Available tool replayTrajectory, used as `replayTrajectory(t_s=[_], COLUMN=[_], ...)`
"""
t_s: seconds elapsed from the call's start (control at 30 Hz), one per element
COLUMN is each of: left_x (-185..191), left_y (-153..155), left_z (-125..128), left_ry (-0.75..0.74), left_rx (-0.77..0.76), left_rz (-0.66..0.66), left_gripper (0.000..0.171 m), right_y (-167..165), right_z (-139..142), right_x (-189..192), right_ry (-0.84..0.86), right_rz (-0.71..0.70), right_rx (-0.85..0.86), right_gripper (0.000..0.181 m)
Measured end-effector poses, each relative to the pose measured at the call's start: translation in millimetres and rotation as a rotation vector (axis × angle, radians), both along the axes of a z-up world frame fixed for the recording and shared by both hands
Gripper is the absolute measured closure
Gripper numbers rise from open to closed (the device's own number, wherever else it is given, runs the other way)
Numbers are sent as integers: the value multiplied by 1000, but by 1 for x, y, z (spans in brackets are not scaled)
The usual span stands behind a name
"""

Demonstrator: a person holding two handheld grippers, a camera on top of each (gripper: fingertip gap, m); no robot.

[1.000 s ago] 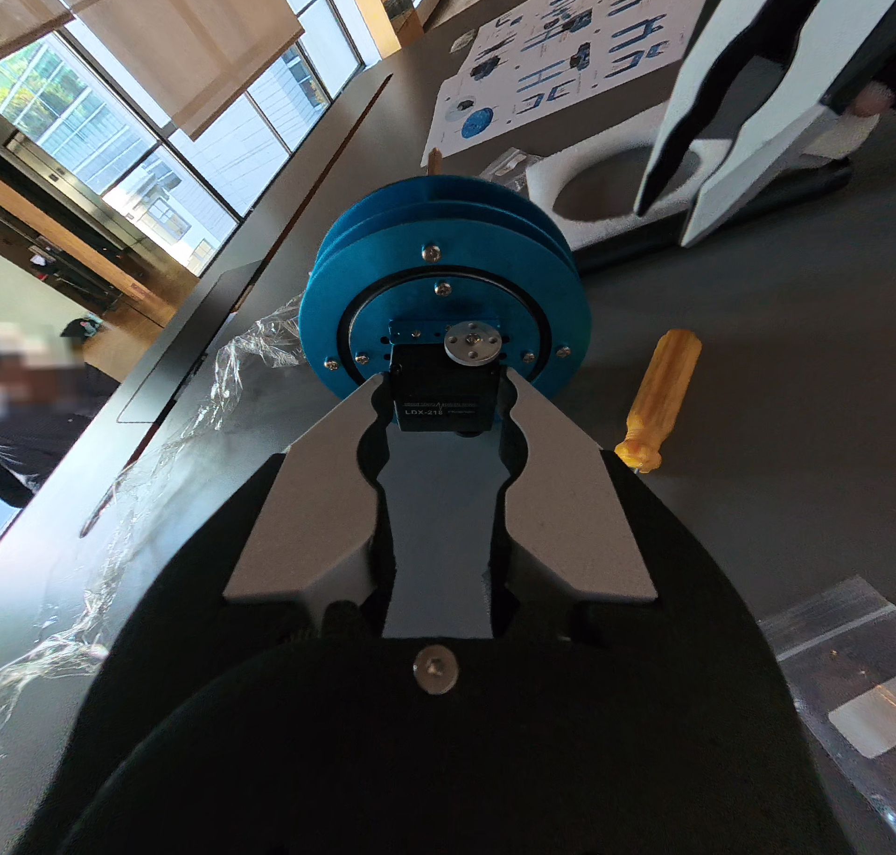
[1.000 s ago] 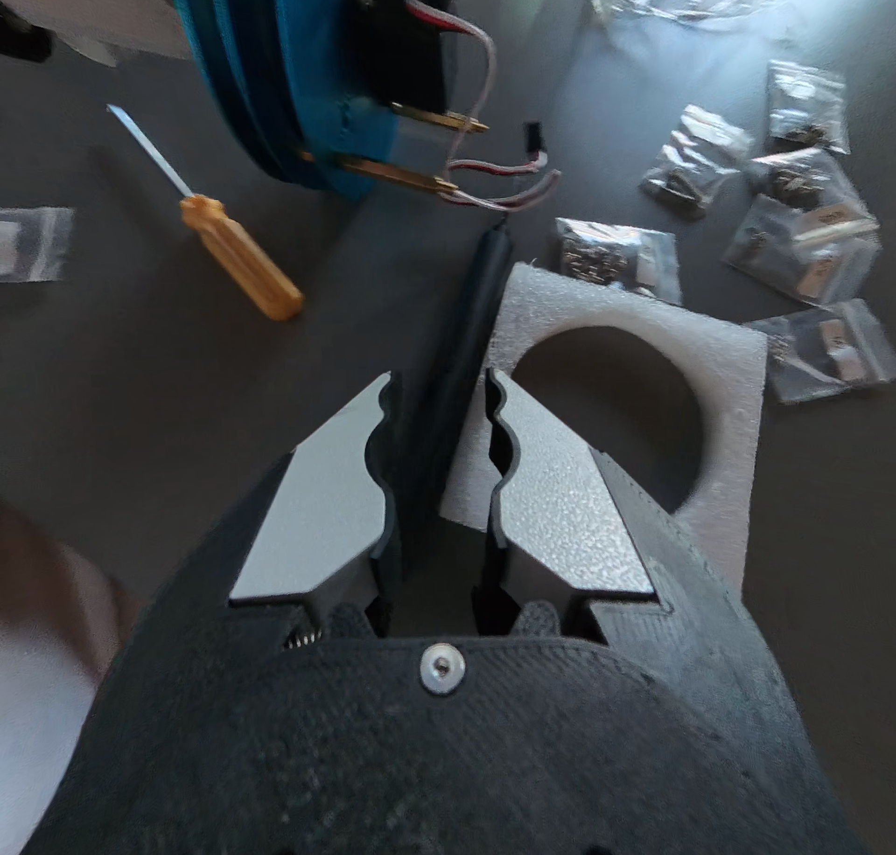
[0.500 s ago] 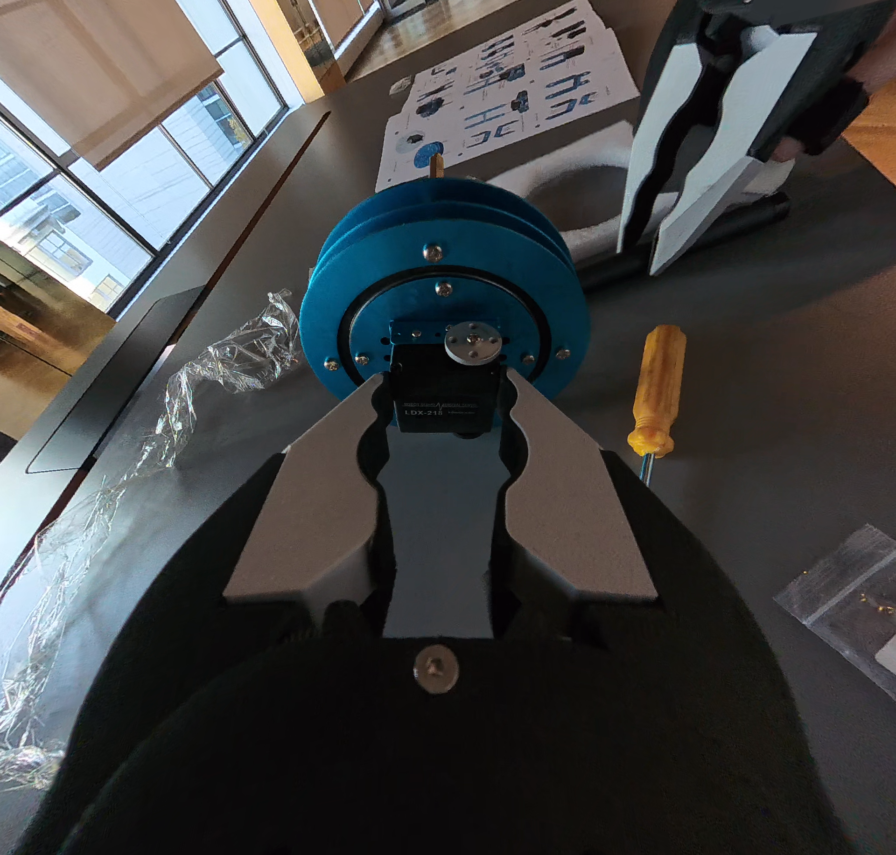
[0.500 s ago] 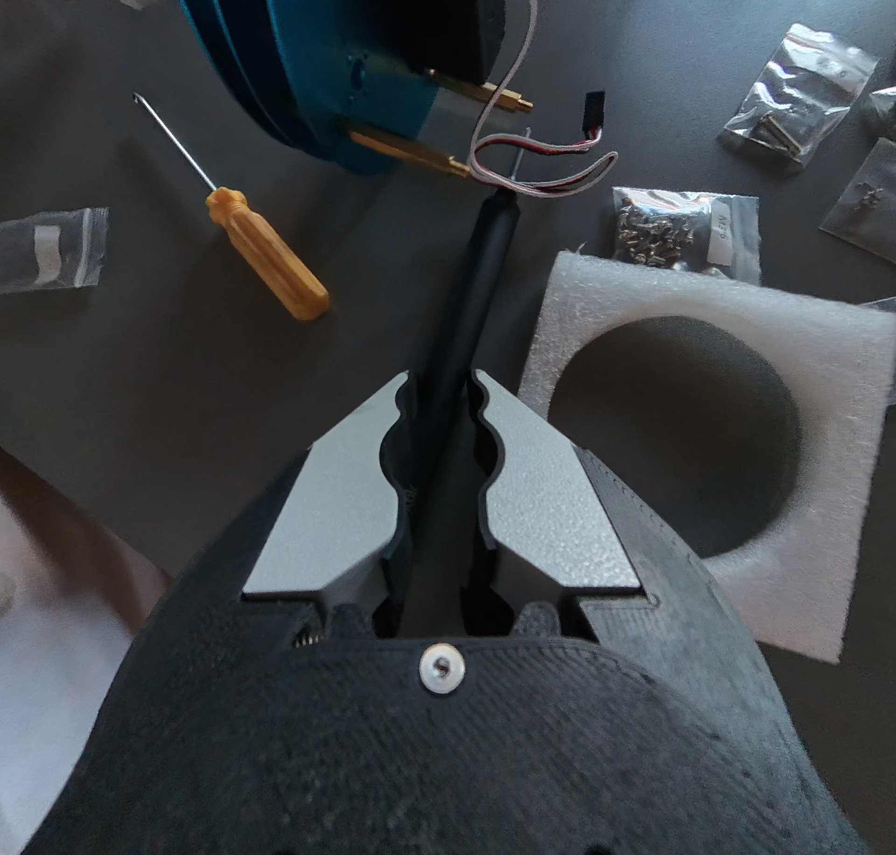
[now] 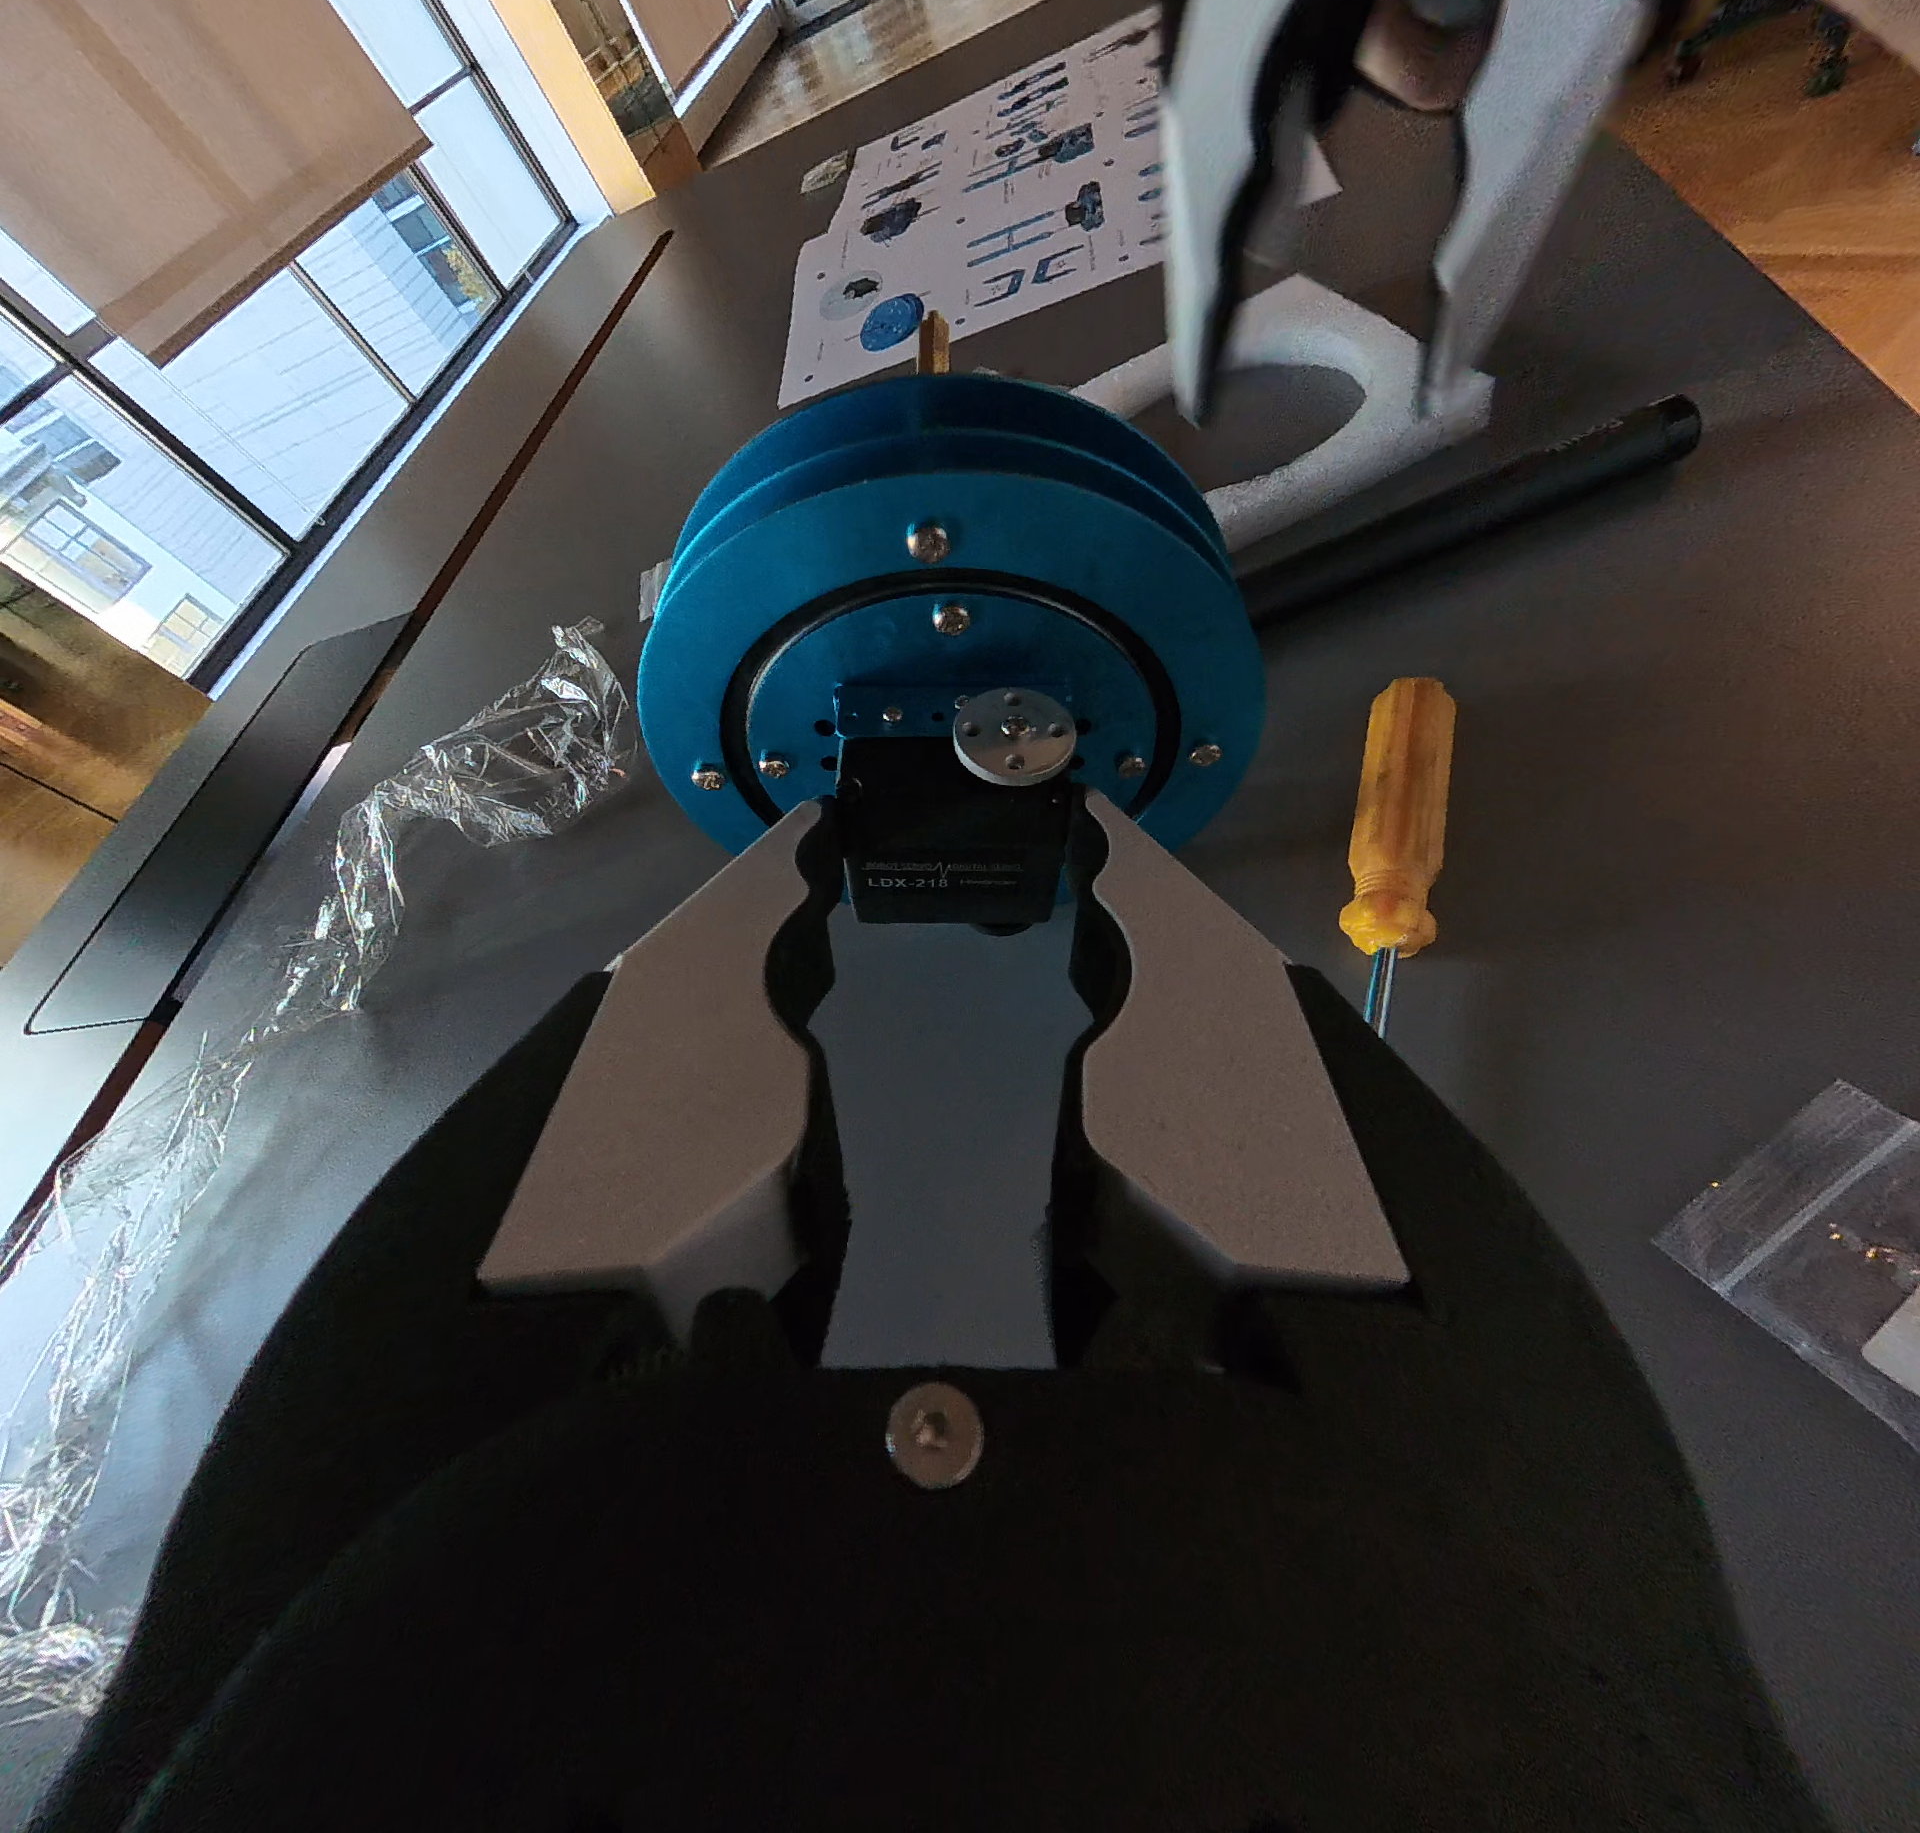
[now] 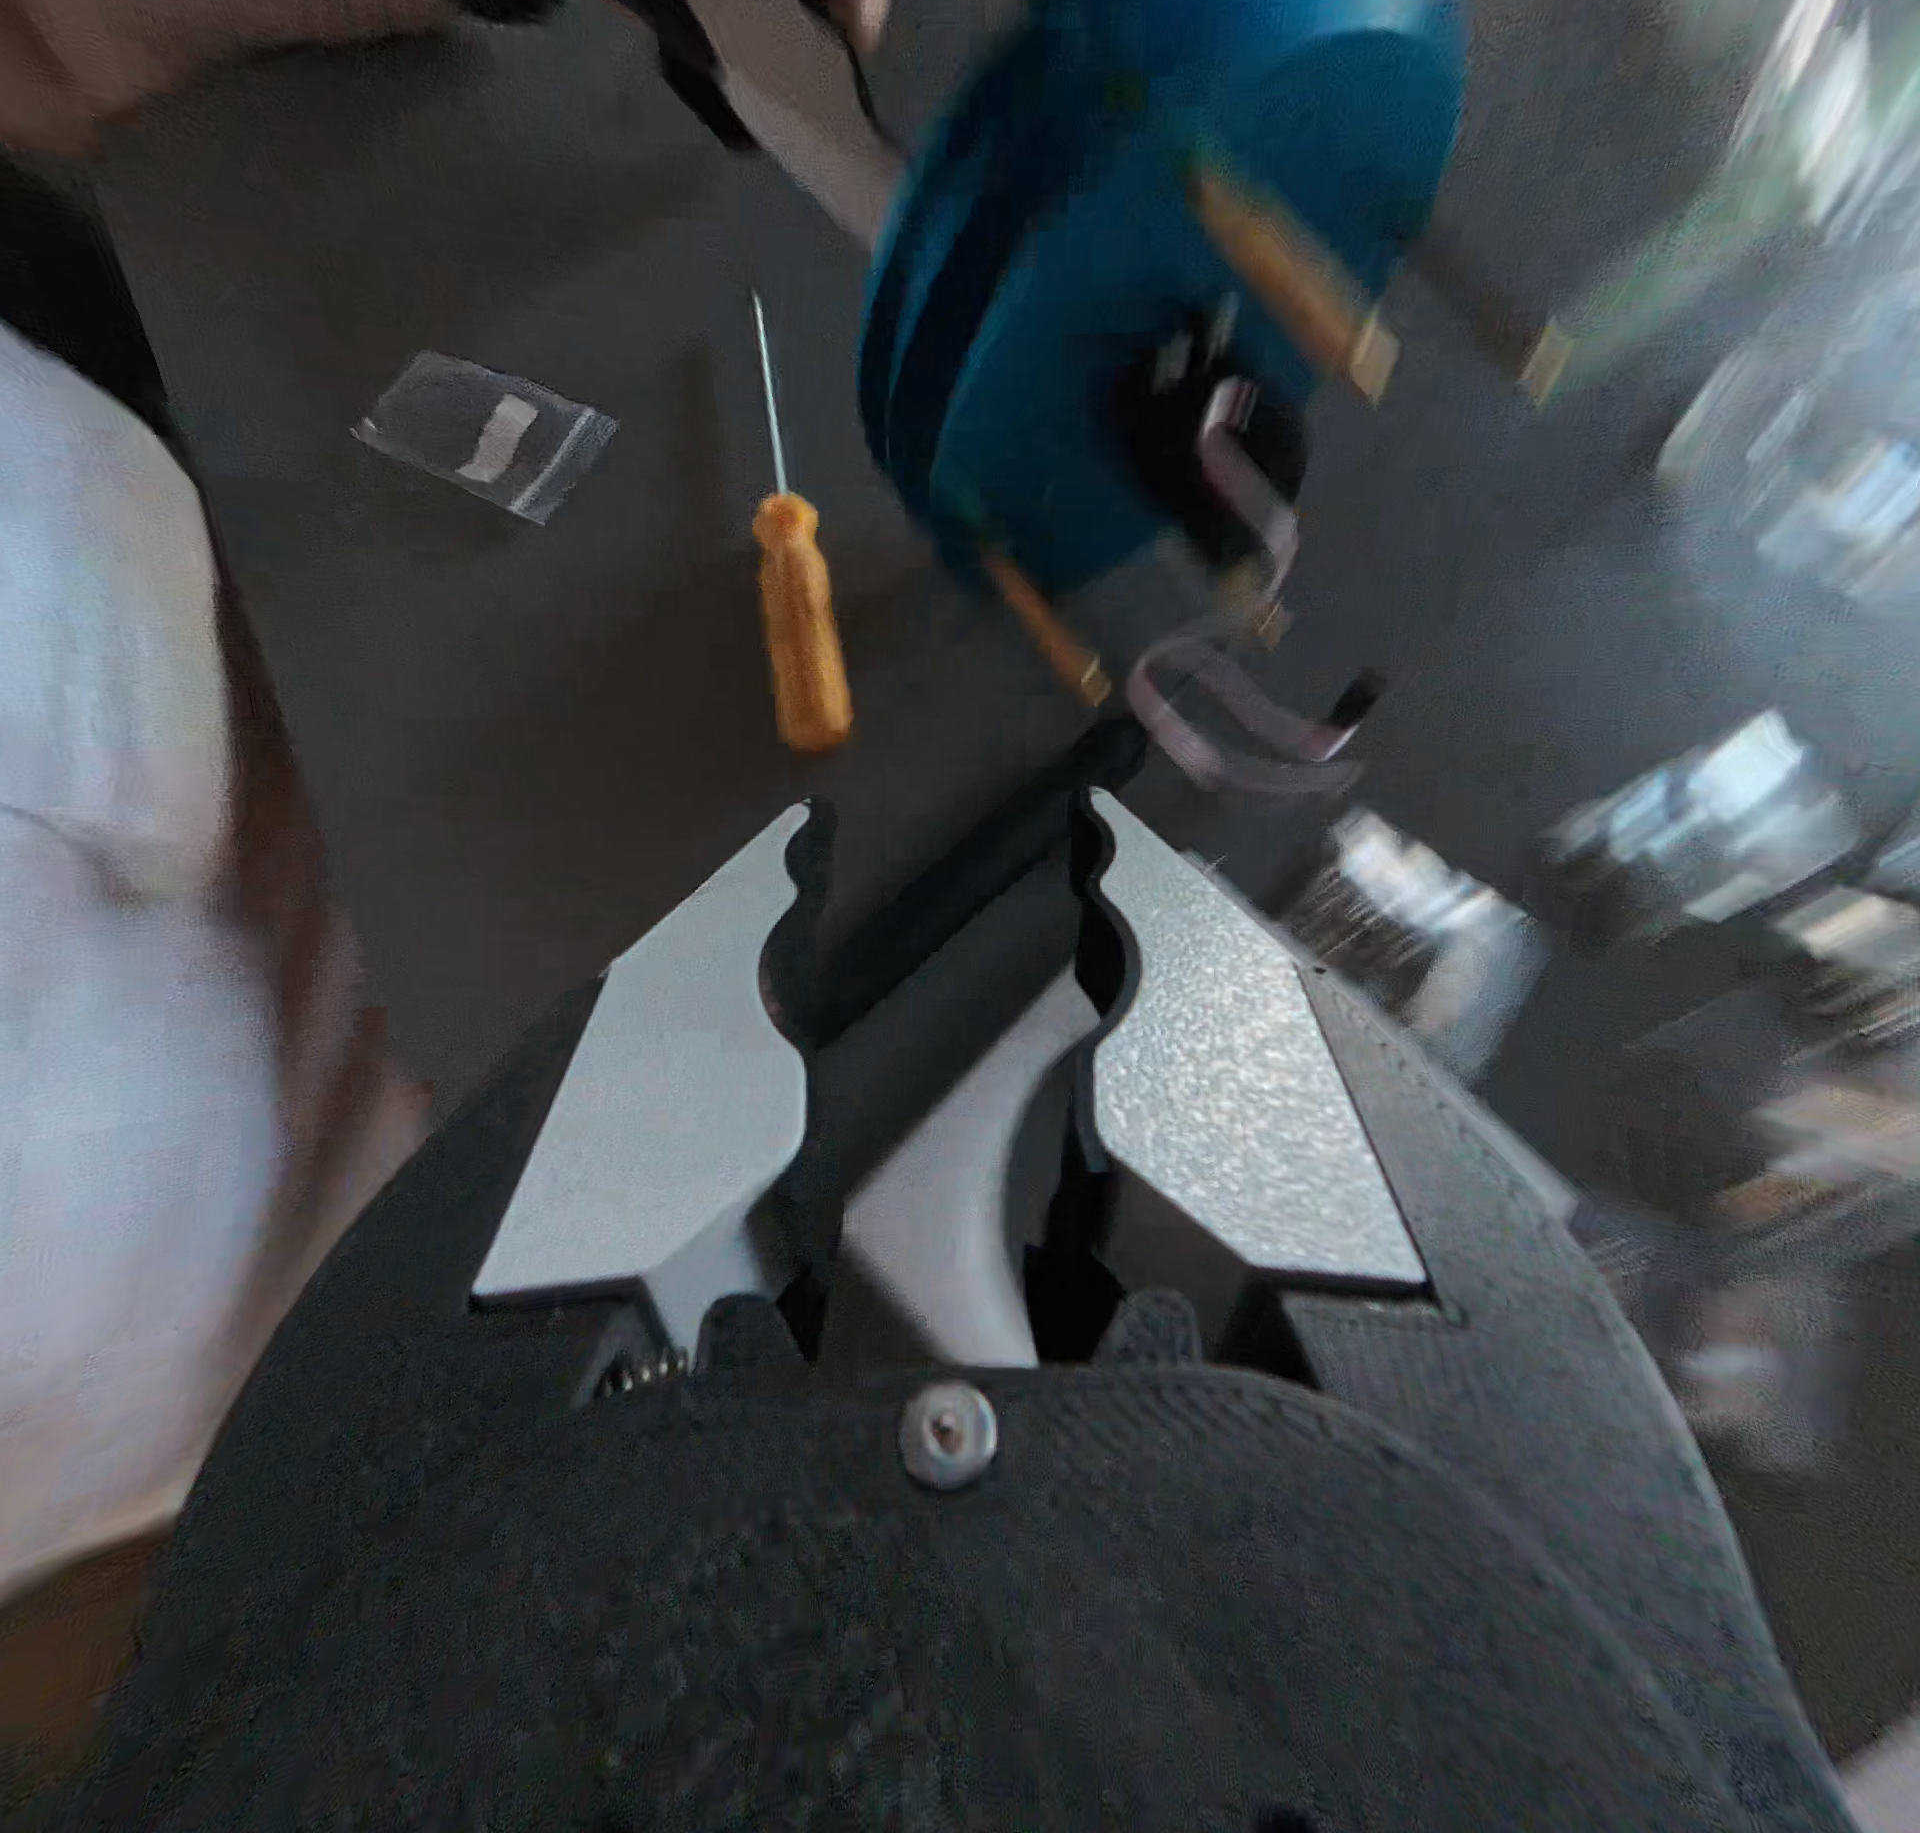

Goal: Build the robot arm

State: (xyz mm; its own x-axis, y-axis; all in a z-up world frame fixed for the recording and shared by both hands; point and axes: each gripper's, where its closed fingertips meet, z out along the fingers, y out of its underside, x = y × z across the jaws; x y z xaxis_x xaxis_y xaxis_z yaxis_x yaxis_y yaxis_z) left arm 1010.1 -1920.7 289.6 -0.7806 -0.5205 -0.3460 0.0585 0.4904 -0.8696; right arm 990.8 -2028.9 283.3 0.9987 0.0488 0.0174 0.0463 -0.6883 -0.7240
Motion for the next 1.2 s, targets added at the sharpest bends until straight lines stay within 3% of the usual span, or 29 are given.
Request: replayTrajectory(t_s=[0.1,0.2,0.33,0.47,0.6,0.73,0.83,0.93,1.0,1.07,1.1,1.2], left_x=[0,-1,-1,0,-1,-1,0,0,0,-1,-1,-1], left_y=[-1,-1,-1,-2,-2,-2,-2,-2,-3,-3,-3,-3], left_z=[0,0,0,1,1,1,1,1,1,1,1,1], left_ry=[-12,-18,-23,-24,-25,-24,-15,-19,-22,-22,-25,-21], left_rx=[2,3,4,9,10,14,4,0,4,3,2,-3], left_rz=[-6,-6,-5,-2,-1,3,10,14,22,30,32,40], left_gripper=[130,130,130,130,130,130,130,130,130,130,130,130], right_y=[17,34,58,70,78,72,60,72,84,91,94,93], right_z=[47,67,65,44,33,33,50,77,77,75,73,59], right_x=[32,39,43,37,37,46,47,54,57,46,43,52], right_ry=[-373,-399,-413,-380,-386,-393,-128,182,454,676,717,623], right_rz=[148,258,362,457,463,429,319,141,-41,-108,-137,-243], right_rx=[191,233,189,7,-96,-138,-178,-165,-216,-274,-287,-366], right_gripper=[139,140,147,154,175,171,155,163,164,172,172,172])
